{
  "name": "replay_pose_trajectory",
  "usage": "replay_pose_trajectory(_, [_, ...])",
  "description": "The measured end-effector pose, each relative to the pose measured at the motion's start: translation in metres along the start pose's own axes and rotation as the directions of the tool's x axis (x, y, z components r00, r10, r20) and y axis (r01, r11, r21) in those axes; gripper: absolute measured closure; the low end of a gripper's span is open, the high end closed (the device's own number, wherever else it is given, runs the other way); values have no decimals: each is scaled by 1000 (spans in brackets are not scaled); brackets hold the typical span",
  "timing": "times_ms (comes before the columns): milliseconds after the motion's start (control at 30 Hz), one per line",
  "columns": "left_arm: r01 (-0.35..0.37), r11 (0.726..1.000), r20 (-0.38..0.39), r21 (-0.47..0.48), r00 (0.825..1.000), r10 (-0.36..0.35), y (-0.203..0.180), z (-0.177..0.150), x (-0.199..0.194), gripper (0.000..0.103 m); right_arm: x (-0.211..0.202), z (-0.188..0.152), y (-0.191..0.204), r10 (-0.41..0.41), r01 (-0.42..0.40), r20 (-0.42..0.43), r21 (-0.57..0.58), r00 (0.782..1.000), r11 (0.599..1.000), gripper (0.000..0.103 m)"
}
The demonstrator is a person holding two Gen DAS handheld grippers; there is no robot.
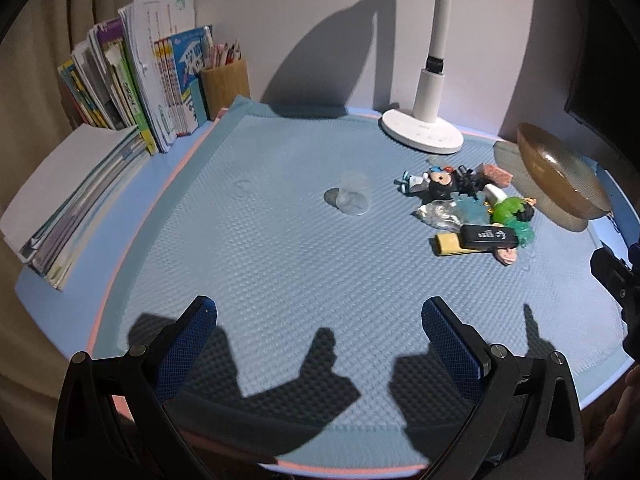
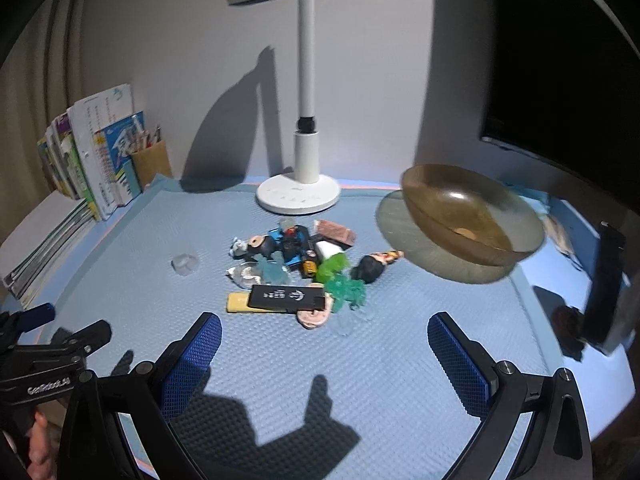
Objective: Organize rigid objects
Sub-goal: 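Grasp the clear plastic cup with the left gripper while the right gripper grasps the black USB stick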
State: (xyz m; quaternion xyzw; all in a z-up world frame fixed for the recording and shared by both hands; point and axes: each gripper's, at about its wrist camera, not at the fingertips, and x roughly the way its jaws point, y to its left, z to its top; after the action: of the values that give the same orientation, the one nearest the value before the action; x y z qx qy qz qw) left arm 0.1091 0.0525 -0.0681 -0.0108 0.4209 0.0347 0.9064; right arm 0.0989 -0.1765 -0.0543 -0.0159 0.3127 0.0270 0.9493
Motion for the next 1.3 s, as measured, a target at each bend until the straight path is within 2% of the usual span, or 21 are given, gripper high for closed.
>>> replay_pose_trajectory(167, [30,999,-44,37,999,-28,-1,15,26,1,30,10,-3,124,-132,-76,-108,989,985,0])
replay_pose_trajectory(333, [127,990,-81,67,989,-122,-3,36,54,1,56,20,1,170,-193,-122,-208,978,959,0])
replay_pose_trajectory(400, [142,987,-89,81,987,-134,-6,44,65,1,69,24,5,196,-226,-145,-240,970,944,3])
replay_pose_trajectory(467, [147,984,-106,102,985,-136,-8,52,79,1,85,26,10,211,-255,-181,-273,961,928,14])
replay_pose_trajectory(533, [138,984,-112,112,986,-126,-7,58,86,1,98,28,11,214,-270,-208,-294,954,917,18])
replay_pose_trajectory(767, [177,977,-124,118,979,-163,-6,72,108,1,126,33,10,292,-359,-247,-297,924,885,18])
replay_pose_trajectory(867, [183,974,-132,131,977,-166,-8,77,120,8,133,30,17,290,-369,-259,-344,921,863,19])
replay_pose_trajectory(967, [192,973,-144,127,974,-173,-8,83,135,16,141,28,25,277,-373,-275,-408,921,834,28])
replay_pose_trajectory(1000, [198,972,-150,126,972,-179,-8,84,138,21,144,28,26,278,-377,-282,-414,919,828,29])
replay_pose_trajectory(1100, [219,967,-167,126,966,-197,-11,89,149,25,154,28,27,278,-397,-310,-438,909,807,33])
replay_pose_trajectory(1167, [224,966,-167,128,965,-202,-13,91,153,30,159,27,29,300,-435,-342,-446,891,782,33])
replay_pose_trajectory(1267, [240,963,-167,125,962,-218,-15,93,157,30,164,27,30,304,-455,-366,-459,880,763,33])
replay_pose_trajectory(1300, [239,963,-161,127,963,-218,-16,94,159,34,166,26,30,309,-468,-381,-456,872,757,33])
